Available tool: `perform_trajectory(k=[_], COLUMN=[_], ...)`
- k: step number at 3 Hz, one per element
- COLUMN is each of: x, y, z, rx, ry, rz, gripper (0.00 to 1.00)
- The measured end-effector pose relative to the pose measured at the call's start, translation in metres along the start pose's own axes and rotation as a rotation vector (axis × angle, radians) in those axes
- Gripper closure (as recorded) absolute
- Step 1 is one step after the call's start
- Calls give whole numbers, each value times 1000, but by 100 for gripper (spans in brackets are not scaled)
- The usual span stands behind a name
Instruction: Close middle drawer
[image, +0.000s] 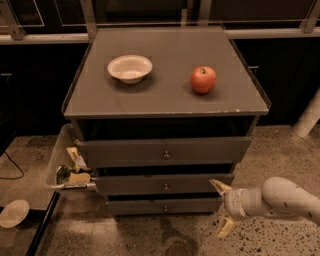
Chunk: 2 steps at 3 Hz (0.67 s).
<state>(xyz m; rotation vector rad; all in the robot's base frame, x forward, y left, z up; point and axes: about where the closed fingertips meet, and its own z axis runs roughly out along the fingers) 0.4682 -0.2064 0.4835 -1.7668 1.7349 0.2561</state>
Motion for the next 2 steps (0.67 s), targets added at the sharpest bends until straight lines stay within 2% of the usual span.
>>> perform_trajectory(k=[1, 2], x=[-19, -17], y=[15, 20], z=[-65, -70], rx=[12, 10], ry=[-1, -4], rz=[-70, -66], gripper=[0, 0])
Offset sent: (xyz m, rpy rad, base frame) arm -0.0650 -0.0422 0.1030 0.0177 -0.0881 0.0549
